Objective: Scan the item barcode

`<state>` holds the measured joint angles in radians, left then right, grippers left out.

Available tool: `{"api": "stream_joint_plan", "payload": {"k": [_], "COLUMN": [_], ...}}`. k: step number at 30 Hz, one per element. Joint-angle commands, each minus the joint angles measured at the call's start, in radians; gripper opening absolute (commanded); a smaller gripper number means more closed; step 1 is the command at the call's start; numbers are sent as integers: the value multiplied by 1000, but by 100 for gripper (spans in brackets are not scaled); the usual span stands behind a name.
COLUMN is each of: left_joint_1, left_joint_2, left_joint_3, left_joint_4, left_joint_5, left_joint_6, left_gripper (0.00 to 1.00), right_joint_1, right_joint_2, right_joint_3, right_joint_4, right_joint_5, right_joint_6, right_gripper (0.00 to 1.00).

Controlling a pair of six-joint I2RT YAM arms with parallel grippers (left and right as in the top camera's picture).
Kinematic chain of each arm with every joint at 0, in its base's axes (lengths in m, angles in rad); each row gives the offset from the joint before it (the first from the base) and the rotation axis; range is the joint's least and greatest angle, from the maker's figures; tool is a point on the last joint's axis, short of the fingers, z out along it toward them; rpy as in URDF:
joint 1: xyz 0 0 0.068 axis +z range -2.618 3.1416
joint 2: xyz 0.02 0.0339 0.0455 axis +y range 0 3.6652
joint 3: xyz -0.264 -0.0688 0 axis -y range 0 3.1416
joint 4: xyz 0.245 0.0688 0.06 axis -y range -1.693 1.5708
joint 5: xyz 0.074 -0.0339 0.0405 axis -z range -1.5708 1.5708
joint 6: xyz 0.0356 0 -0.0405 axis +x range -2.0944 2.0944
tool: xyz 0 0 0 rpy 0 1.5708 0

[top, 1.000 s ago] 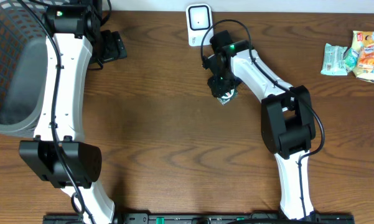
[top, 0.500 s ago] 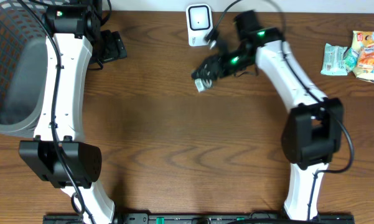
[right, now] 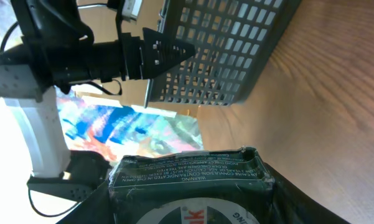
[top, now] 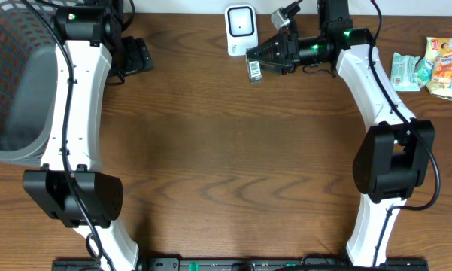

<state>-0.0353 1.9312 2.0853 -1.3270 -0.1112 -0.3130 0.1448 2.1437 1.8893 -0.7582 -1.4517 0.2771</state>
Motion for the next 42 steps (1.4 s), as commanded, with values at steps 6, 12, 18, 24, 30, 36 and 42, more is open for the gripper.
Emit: {"api": "stream_joint_plan", "payload": {"k": [6, 12, 18, 24, 30, 36, 42], "left_joint_1": [2, 2, 2, 2, 2, 2, 2], "left_joint_2": [10, 10, 10, 10, 10, 10, 10], "left_joint_3": [-6, -6, -6, -6, -6, -6, -6], "left_joint_4": [-1, -1, -1, -1, -1, -1, -1], "left_joint_5": [-10, -10, -10, -10, -10, -10, -10], "left_joint_6": [8, 8, 8, 8, 8, 8, 8], "left_gripper": [97, 98, 98, 98, 98, 98, 98], "right_joint_1": [26, 35, 50, 50, 50, 52, 56], "right_joint_2": [-10, -10, -10, -10, -10, -10, -10], "right_joint_3": [11, 11, 11, 11, 11, 11, 11], "right_joint_4": [62, 149, 236, 253, 250, 249, 249], "right_joint_5": [39, 39, 39, 39, 39, 39, 39], "right_joint_6": [-189, -249, -249, -249, -249, -249, -249], "right_gripper": [45, 44, 45, 46, 46, 46, 46]}}
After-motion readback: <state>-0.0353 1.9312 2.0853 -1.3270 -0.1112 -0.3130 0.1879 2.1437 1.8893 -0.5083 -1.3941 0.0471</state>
